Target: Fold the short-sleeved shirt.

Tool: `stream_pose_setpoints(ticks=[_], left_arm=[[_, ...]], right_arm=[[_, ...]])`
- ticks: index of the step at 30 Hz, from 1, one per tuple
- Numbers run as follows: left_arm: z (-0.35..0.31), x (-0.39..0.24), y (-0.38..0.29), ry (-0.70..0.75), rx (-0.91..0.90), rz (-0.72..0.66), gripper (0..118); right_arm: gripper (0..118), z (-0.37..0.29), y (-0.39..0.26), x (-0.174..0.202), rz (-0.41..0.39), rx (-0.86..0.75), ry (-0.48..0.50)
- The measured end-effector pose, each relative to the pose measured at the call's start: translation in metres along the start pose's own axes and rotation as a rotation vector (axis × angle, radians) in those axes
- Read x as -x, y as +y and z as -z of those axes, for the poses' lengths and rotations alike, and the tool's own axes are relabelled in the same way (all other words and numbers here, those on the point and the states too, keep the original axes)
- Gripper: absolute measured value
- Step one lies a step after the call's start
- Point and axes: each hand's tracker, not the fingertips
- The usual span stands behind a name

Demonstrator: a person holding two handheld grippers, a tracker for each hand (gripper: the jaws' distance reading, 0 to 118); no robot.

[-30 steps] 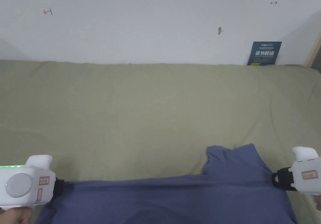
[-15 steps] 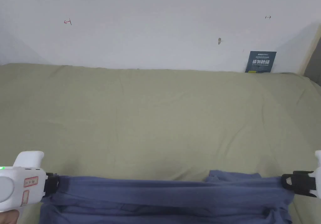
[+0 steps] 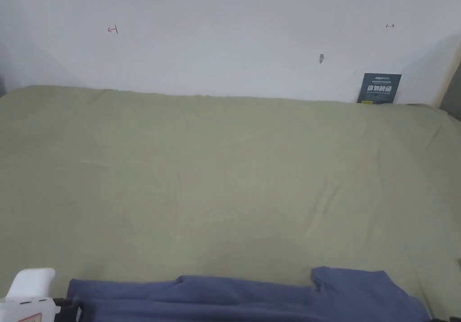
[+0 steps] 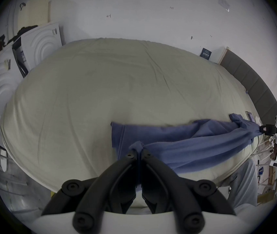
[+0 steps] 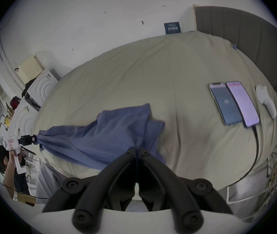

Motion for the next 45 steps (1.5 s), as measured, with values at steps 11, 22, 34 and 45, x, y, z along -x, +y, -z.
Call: stream_pose_setpoints(ticks=[11,22,34,45], left_arm=[[0.017,0.008,-0.009,0.027,0.069,-0.034,116],[-0.037,0.046,0.004,-0.053,0.007,-0.229,3],[0.005,0.087,0.033,-0.316,0.032,-0.315,105],[0.073,0.087,0.025,-0.570,0.154,-0.317,116]], right_arm=[[114,0.023,-0.011,-0.018,0.027,0.077,-0.122],[48,-0.018,-0.013,0.050,0.044,-0.054,-0.095],[0,-0.030,-0.014,0.120,-0.021,-0.123,-0.012],[0,-0.038,-0.011,0.147,-0.036,-0.098,0.076]])
